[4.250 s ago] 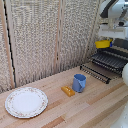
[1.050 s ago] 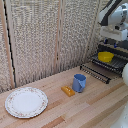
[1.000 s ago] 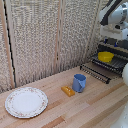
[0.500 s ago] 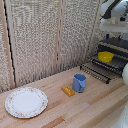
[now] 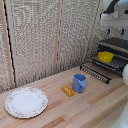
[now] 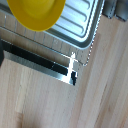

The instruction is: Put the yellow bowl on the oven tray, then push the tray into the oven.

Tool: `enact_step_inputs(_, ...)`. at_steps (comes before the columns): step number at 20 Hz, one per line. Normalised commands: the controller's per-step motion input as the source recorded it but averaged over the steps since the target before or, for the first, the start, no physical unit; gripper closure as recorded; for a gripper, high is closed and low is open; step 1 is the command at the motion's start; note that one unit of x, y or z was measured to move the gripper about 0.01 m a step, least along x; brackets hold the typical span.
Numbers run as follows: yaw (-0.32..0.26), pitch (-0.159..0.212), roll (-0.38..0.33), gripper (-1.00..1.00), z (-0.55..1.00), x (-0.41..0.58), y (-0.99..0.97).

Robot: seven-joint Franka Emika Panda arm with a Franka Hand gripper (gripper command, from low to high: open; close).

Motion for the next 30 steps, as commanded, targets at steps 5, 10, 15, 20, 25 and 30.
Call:
enact_step_inputs(5,0.229,0.022,-0.293,-1.00,-0.01,-0.068,-0.09)
enact_step_inputs(10,0.210,0.054,-0.306,-1.00,0.00,-0.044,-0.03)
enact_step_inputs(15,0.055,0.158,-0.256,-1.00,0.04,0.075,0.56)
enact_step_inputs(20,0.026,0.169,-0.252,-1.00,0.00,0.039,0.65)
enact_step_inputs(25,0.052,0.187,-0.314,-1.00,-0.05,-0.005,0.48)
enact_step_inputs(30,0.126,0.201,-0.322,-1.00,-0.18,-0.053,0.23)
